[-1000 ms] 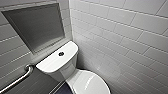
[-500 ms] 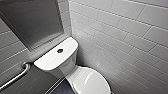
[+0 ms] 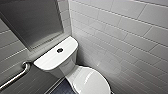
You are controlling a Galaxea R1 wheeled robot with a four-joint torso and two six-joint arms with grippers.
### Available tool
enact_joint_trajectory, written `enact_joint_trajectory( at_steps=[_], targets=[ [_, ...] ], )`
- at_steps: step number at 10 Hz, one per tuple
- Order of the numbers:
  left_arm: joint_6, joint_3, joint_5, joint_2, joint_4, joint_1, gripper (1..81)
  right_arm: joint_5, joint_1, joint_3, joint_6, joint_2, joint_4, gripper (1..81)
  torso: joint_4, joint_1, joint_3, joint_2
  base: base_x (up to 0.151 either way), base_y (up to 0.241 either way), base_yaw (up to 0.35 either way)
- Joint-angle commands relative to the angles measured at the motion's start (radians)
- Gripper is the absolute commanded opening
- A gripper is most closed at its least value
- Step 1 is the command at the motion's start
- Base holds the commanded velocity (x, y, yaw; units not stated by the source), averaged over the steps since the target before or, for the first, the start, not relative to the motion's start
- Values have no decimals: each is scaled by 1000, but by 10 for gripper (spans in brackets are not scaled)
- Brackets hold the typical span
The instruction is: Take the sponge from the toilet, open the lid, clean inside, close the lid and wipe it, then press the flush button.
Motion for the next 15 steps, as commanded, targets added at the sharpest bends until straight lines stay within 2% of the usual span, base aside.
enact_joint_trajectory(
  at_steps=[1,4,8,9,10,15],
  targets=[
    [-17,30,50,-6,-2,-87,811,-49,-11,-5,5,-34,-23,10,0,0,0,0,0,0,0],
    [-76,-42,36,28,-2,-130,811,-49,-10,-11,5,-32,-23,10,0,0,0,0,0,0,0],
    [-83,-160,20,89,-1,-143,811,-49,-4,-14,5,-30,-23,10,0,0,0,0,0,0,0],
    [-83,-171,19,92,-2,-149,811,-48,-2,-14,5,-30,-25,10,0,0,-30,0,0,0,0],
    [-84,-171,17,92,-2,-156,811,-49,-1,-14,5,-30,-23,10,0,0,-2,0,0,0,0],
    [-116,-186,-1,100,-2,-175,811,-49,1,-15,2,-29,-23,10,0,0,-5,0,0,0,0]
  ],
)
